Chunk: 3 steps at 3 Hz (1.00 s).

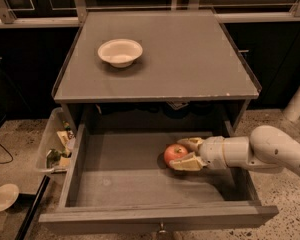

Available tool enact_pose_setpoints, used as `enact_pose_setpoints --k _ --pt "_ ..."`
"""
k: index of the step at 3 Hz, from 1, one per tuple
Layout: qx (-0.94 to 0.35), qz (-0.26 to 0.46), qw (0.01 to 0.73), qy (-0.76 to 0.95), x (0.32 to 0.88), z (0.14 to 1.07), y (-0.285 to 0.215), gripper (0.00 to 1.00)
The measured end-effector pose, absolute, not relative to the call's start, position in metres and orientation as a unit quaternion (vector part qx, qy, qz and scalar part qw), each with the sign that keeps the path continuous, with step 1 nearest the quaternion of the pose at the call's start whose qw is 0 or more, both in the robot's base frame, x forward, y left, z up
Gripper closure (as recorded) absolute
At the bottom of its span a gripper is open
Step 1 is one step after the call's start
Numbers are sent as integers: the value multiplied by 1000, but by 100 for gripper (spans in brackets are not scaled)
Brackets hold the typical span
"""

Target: Place apple into middle drawer

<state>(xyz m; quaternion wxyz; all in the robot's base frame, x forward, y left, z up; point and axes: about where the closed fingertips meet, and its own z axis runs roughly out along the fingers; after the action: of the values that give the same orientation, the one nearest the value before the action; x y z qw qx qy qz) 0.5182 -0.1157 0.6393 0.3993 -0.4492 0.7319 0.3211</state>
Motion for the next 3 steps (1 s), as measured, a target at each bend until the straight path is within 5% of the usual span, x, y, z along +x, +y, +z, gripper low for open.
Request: enact_pose_setpoints --k 1,3 --pt "-455 321 391 733 518 631 -110 100" --pt "-455 321 391 733 518 631 -110 58"
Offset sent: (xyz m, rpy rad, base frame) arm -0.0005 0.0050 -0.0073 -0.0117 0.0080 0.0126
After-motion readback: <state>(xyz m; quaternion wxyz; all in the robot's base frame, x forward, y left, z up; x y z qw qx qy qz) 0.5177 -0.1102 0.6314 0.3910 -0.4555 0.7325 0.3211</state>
